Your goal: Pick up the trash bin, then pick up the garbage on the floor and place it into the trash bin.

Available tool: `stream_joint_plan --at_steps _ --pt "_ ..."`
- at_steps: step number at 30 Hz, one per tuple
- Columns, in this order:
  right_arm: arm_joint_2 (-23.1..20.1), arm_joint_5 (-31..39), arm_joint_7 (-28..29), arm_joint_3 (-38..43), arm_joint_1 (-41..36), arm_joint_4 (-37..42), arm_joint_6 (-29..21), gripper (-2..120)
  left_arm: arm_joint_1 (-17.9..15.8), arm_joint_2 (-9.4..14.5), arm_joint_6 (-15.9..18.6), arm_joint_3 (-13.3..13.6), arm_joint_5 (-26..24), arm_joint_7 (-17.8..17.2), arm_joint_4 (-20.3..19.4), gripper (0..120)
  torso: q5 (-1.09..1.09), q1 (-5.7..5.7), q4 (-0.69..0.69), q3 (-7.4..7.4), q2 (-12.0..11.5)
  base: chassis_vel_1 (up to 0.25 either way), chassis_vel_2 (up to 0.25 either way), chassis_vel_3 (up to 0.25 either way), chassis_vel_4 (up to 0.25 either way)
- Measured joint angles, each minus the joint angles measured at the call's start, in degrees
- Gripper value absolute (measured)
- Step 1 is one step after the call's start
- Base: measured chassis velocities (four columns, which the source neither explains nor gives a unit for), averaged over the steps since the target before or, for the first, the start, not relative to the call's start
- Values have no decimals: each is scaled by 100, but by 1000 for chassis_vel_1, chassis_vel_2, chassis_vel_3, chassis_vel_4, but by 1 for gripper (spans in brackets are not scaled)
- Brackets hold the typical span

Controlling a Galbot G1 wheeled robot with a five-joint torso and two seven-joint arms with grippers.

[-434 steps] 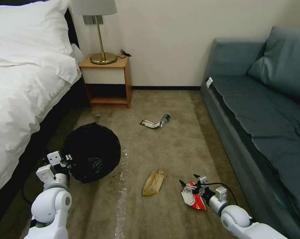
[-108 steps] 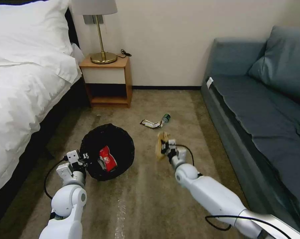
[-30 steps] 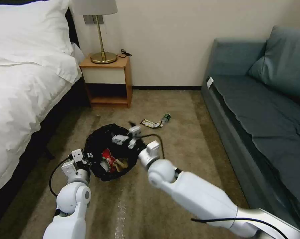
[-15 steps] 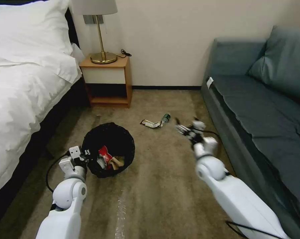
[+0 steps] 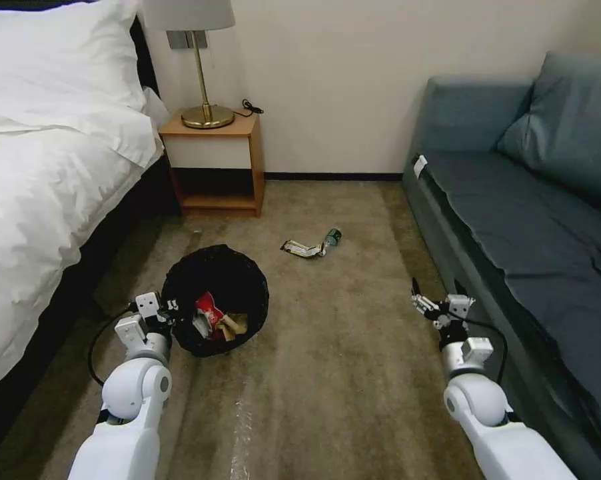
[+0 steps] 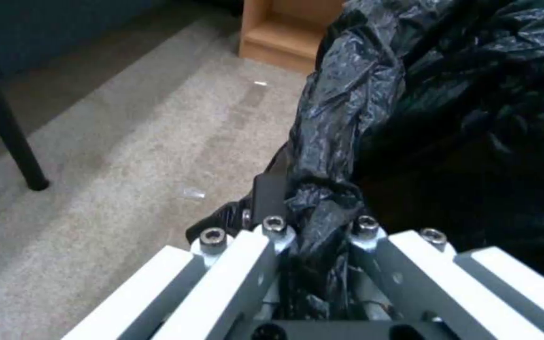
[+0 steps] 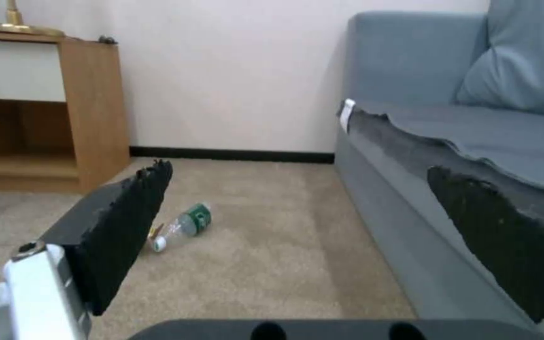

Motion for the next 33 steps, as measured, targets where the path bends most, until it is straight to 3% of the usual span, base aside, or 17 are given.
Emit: stream_joint_plan --at_steps 33 --pt "311 -197 -135 83 217 -52 150 100 120 -26 -63 -48 41 13 -70 2 -1 0 -1 1 -1 0 0 0 0"
